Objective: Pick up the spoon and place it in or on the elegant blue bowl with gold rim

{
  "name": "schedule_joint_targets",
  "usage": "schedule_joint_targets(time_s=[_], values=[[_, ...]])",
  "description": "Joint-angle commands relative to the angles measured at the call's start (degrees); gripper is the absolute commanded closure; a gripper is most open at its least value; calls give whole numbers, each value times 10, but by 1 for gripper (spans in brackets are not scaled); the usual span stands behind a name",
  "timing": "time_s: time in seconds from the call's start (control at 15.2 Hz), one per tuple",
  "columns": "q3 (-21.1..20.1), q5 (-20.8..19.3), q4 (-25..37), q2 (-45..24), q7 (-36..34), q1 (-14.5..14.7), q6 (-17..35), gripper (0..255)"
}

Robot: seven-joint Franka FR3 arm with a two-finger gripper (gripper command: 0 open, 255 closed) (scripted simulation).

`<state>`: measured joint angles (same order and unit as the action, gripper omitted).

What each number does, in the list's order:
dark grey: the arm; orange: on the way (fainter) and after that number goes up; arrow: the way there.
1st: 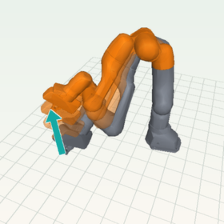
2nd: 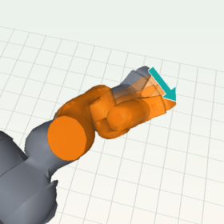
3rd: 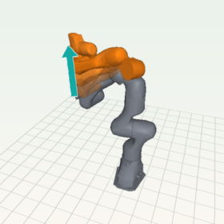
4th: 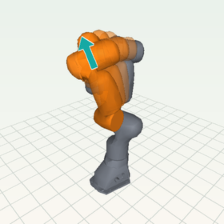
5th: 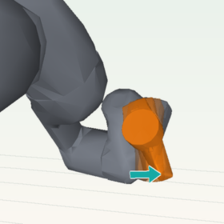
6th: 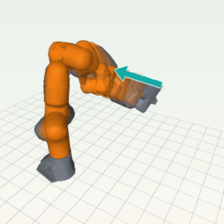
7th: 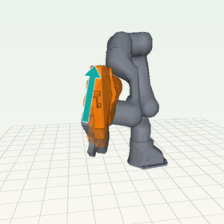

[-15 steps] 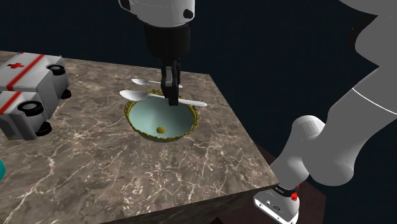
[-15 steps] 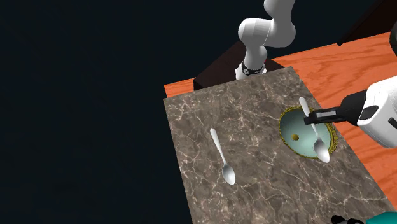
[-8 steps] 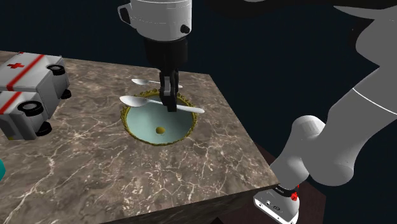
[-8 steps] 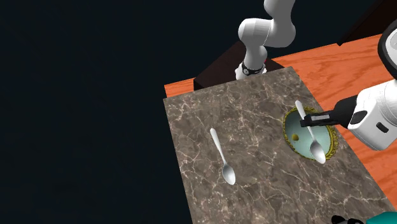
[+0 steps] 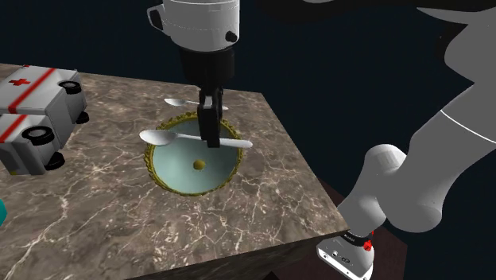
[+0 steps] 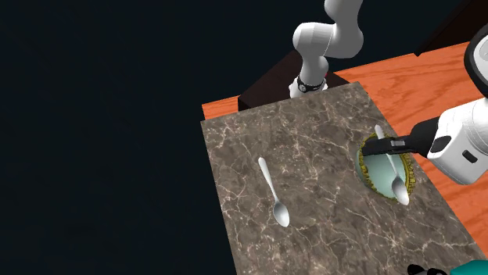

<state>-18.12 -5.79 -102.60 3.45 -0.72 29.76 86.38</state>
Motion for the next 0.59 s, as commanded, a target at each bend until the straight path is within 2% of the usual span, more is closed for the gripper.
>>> schedule_joint_targets(time_s=[0.0, 0.07, 0.33, 0.53], values=[[0, 0, 0, 0, 0, 0, 0, 0], [0, 0, 0, 0, 0, 0, 0, 0], [-7, -8, 108, -33, -6, 6, -78, 0], [-7, -8, 108, -33, -6, 6, -78, 0]])
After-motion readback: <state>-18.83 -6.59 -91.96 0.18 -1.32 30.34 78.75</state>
